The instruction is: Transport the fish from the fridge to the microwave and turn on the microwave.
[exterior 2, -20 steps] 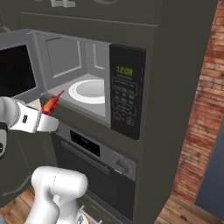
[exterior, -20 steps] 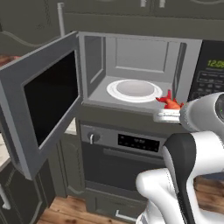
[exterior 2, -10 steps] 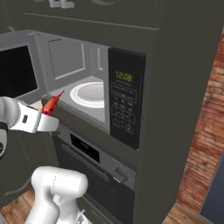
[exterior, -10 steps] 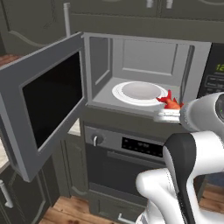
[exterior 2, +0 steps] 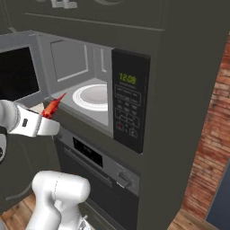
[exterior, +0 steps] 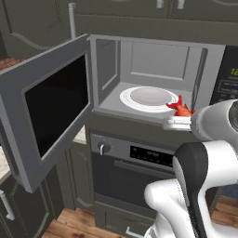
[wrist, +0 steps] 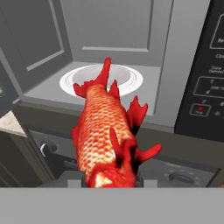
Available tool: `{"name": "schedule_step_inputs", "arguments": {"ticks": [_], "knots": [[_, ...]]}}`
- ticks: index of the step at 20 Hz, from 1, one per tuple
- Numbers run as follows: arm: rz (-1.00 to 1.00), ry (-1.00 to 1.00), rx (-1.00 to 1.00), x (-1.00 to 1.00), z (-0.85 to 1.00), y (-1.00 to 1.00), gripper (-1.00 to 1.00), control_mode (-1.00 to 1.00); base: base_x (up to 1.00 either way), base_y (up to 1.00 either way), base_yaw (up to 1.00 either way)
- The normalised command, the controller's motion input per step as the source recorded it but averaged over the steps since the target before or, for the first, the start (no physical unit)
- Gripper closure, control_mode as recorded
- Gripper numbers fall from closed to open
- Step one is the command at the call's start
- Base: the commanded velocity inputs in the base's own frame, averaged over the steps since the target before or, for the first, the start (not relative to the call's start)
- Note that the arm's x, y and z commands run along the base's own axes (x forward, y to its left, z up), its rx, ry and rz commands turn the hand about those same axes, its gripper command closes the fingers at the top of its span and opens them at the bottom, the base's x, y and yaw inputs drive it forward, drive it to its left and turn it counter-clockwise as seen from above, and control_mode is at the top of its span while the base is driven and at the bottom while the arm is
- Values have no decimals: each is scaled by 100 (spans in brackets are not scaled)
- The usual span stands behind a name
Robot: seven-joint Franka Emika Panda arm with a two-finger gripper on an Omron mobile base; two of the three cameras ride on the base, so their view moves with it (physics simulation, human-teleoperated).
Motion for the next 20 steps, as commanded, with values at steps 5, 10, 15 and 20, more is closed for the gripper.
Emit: {"name": "schedule_step_inputs", "arguments": {"ticks": [5,10,15,20], "knots": [[8,-2,-1,1,0,3,100,-100,0,0,0],[6,-1,-2,41,0,5,100,-100,0,0,0],[-2,-1,-1,50,-3,5,100,-100,0,0,0],[-11,-3,0,41,-4,5,100,-100,0,0,0]]}}
